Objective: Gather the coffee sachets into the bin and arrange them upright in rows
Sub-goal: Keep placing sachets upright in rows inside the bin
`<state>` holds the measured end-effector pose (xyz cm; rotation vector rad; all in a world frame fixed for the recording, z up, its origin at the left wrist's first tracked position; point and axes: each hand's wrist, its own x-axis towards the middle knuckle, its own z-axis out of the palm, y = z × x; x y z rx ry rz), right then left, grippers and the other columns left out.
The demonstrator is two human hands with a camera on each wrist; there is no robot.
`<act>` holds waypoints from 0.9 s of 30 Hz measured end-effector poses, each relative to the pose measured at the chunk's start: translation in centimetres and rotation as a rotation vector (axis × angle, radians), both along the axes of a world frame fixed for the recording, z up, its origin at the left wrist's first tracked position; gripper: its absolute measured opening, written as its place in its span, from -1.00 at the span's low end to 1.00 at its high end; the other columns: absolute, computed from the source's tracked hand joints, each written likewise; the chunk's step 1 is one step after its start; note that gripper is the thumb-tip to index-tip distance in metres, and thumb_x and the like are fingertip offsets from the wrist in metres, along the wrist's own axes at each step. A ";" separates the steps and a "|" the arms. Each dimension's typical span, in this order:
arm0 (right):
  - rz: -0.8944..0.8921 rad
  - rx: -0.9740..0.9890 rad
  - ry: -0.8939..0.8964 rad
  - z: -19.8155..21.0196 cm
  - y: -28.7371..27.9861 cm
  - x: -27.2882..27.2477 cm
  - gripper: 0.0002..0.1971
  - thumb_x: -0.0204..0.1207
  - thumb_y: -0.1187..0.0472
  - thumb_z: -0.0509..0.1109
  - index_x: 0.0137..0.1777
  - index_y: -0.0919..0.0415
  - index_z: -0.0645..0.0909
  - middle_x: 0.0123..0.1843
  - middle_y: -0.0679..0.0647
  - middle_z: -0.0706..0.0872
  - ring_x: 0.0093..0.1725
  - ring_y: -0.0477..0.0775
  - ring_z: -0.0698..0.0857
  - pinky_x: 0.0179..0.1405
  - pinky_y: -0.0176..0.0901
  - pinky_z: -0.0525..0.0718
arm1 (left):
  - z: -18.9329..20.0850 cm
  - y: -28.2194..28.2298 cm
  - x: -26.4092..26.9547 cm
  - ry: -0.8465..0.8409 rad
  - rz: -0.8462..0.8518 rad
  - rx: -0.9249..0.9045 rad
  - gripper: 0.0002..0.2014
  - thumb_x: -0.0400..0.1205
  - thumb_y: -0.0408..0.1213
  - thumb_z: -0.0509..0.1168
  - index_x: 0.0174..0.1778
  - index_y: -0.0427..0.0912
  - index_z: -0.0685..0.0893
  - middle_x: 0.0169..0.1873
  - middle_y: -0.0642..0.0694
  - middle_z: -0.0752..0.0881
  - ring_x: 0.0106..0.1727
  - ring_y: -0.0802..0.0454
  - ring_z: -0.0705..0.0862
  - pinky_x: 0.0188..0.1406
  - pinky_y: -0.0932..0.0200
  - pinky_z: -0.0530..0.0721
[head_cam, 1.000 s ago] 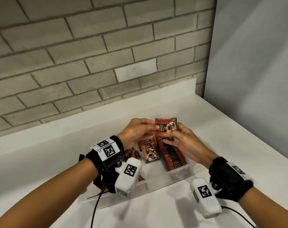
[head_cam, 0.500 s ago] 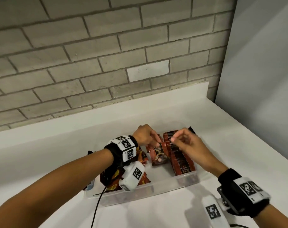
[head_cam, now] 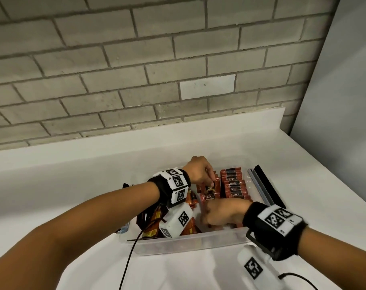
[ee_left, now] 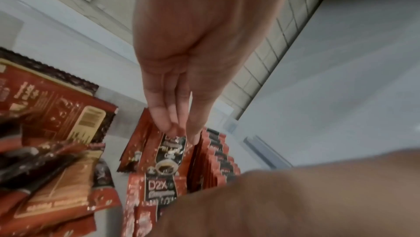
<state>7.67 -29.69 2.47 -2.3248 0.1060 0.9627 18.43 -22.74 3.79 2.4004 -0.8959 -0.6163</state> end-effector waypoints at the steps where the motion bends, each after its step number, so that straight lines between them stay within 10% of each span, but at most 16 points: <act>1: -0.085 0.076 0.069 -0.4 0.4 0.5 -0.74 0.69 0.23 0.22 0.31 0.31 0.50 0.00 0.05 0.62 -0.13 -0.03 0.64 -0.37 -0.36 0.65 | 0.4 0.5 0.3 -0.011 0.006 -0.003 -0.83 0.44 -0.46 0.53 -0.07 -0.35 0.80 -0.17 -0.27 0.82 -0.32 0.03 0.72 -0.12 0.20 0.75; 5: -0.294 0.283 0.206 -1.0 1.5 1.7 -0.45 0.66 0.20 0.32 0.60 0.23 0.24 0.57 0.20 0.42 0.46 0.18 0.51 0.33 -0.03 0.62 | 2.0 3.0 1.0 0.018 -0.019 0.117 -0.84 0.49 -0.45 0.48 -0.02 -0.29 0.79 -0.15 -0.24 0.81 -0.35 0.13 0.67 -0.37 0.39 0.66; 16: -0.289 0.178 0.213 -2.5 5.1 2.6 0.01 0.25 -0.16 0.63 0.62 0.19 0.25 0.62 0.17 0.36 0.56 0.23 0.39 0.47 0.15 0.48 | 3.3 10.5 -0.4 0.097 -0.244 0.416 -0.77 0.63 -0.35 0.32 0.20 -0.15 0.69 0.04 -0.14 0.78 -0.11 0.06 0.65 -0.11 0.22 0.64; 21: -0.469 0.487 0.202 -0.5 5.5 2.2 -0.82 0.54 0.43 0.41 0.09 0.31 0.52 0.27 0.22 0.59 0.24 0.20 0.62 0.13 0.04 0.75 | 4.2 12.0 -0.7 0.065 -0.187 0.336 -0.77 0.66 -0.31 0.30 0.23 -0.14 0.69 -0.01 -0.03 0.73 -0.18 0.20 0.61 -0.21 0.37 0.59; 27: -0.418 0.611 0.184 2.8 4.7 2.2 -0.96 0.58 0.46 0.32 -0.07 0.40 0.59 0.01 0.21 0.70 -0.01 0.12 0.72 -0.20 -0.15 0.82 | 6.4 14.2 -0.8 -0.027 -0.001 0.184 -0.80 0.71 -0.20 0.23 0.20 -0.08 0.67 -0.02 0.00 0.73 -0.08 0.07 0.68 -0.06 0.23 0.68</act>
